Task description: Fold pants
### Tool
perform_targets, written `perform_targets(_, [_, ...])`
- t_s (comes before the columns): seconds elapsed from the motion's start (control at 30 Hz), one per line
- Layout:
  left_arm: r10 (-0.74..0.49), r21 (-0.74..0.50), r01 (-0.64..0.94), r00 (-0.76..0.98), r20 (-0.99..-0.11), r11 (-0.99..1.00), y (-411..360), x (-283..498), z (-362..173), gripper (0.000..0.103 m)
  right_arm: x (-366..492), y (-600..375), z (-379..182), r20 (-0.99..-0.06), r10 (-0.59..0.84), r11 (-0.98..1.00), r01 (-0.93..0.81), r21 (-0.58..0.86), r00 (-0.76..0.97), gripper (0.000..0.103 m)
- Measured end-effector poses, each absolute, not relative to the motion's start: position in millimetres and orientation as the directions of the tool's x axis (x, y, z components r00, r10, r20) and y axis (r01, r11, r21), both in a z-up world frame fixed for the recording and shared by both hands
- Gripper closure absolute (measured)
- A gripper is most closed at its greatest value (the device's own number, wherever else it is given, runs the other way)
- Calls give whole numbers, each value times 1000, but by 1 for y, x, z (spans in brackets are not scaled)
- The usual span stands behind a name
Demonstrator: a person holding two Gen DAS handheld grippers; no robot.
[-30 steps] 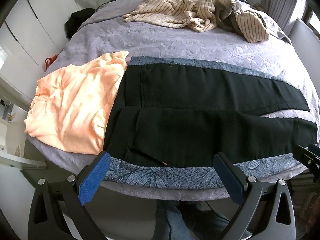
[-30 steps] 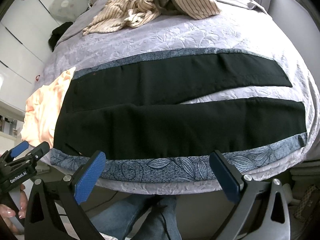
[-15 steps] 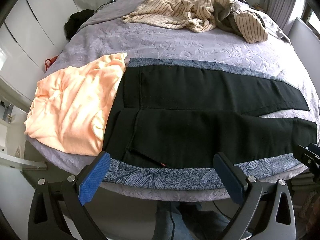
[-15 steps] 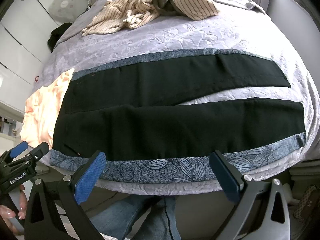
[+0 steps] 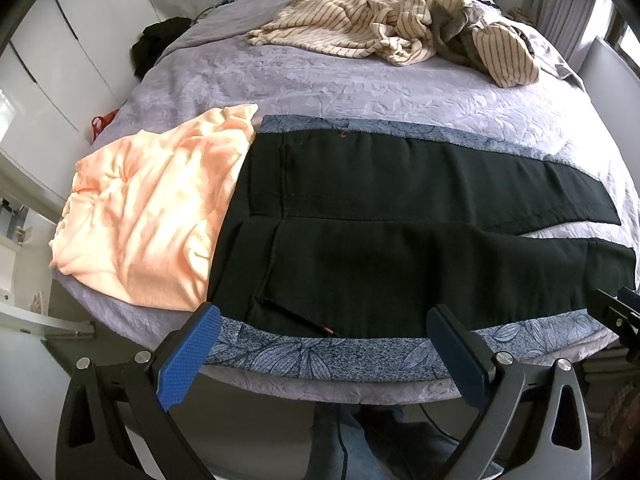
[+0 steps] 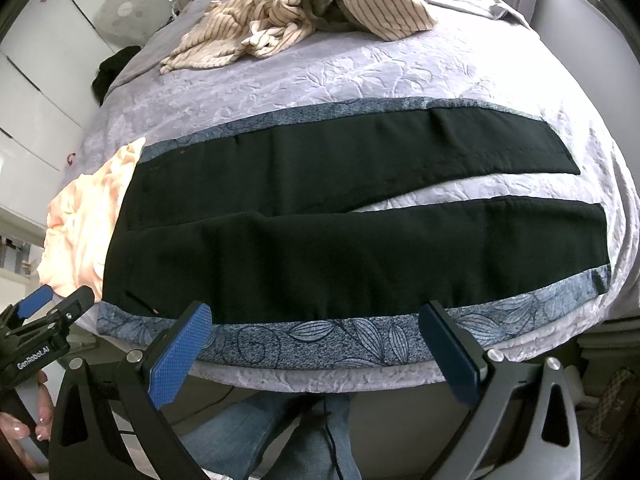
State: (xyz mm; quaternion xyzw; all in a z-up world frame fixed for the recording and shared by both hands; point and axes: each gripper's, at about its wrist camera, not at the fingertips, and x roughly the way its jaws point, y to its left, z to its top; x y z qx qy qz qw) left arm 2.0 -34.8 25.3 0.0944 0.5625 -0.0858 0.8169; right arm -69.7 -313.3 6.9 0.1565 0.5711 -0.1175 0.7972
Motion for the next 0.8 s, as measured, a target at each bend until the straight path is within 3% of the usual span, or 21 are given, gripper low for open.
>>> perform_targets(0.8, [-30, 60, 245, 348, -937, 968, -32, 3, 17, 0, -59, -306, 1, -953, -48, 946, 321, 54, 301, 0])
